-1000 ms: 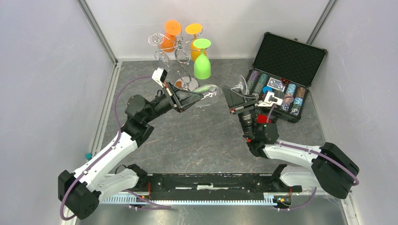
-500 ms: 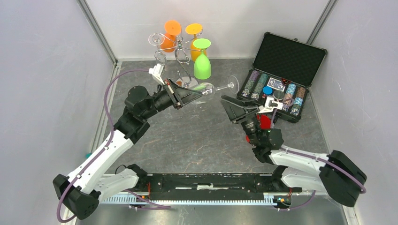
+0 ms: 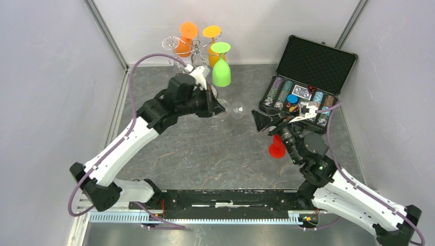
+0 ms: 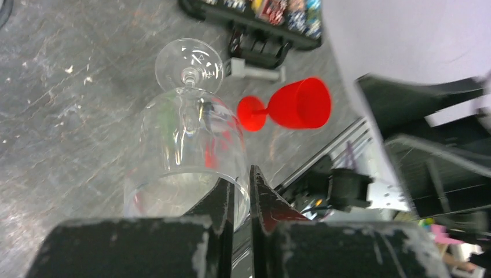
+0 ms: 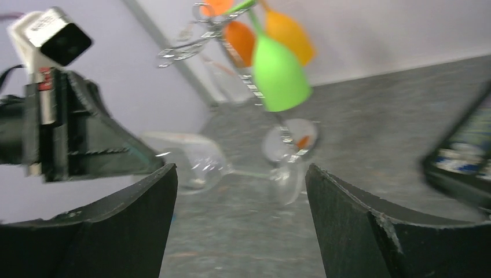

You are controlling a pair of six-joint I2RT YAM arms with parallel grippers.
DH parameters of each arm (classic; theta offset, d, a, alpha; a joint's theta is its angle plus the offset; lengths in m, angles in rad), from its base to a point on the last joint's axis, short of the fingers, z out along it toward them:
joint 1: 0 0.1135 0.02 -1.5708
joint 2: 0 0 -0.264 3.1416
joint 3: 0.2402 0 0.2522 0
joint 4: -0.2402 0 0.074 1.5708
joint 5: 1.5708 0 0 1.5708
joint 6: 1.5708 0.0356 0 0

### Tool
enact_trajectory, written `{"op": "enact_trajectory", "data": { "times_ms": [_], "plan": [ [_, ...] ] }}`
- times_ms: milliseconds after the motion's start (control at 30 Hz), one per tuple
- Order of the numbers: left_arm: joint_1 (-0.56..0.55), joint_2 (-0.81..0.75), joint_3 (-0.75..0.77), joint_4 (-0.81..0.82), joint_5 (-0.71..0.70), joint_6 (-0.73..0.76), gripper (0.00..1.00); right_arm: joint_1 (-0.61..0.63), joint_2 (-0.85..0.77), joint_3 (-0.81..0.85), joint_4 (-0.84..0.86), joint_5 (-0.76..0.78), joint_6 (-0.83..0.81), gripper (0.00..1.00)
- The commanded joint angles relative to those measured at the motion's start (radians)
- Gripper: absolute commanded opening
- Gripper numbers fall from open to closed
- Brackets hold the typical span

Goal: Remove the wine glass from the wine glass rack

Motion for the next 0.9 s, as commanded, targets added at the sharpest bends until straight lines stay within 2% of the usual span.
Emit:
{"op": "enact_trajectory", "data": {
  "times_ms": [0, 200, 367, 500, 700, 867],
  "plan": [
    [-0.083, 0.116, 0.134, -0.167, -0.122, 0.164, 0.02, 0.0, -0.05, 0.117, -0.408, 0.254, -0.193, 0.85],
    [-0.206, 0.371, 0.336, -0.332, -0.205, 0.239, 0.02, 0.002, -0.068, 0.18, -0.612, 0.47, -0.259, 0.85],
    [-0.27, 0.589, 0.531, -0.448, -0.219, 0.279, 0.02, 0.002, -0.104, 0.204, -0.744, 0.567, -0.269, 0.85],
    [-0.302, 0.735, 0.673, -0.506, -0.217, 0.288, 0.02, 0.001, -0.125, 0.231, -0.823, 0.526, -0.3, 0.84],
    [-0.308, 0.871, 0.826, -0.559, -0.184, 0.281, 0.02, 0.001, -0.045, 0.299, -0.976, 0.463, -0.298, 0.83],
    [-0.308, 0.937, 0.9, -0.6, -0.184, 0.261, 0.03, 0.003, -0.051, 0.284, -0.983, 0.458, -0.287, 0.73]
  ]
}}
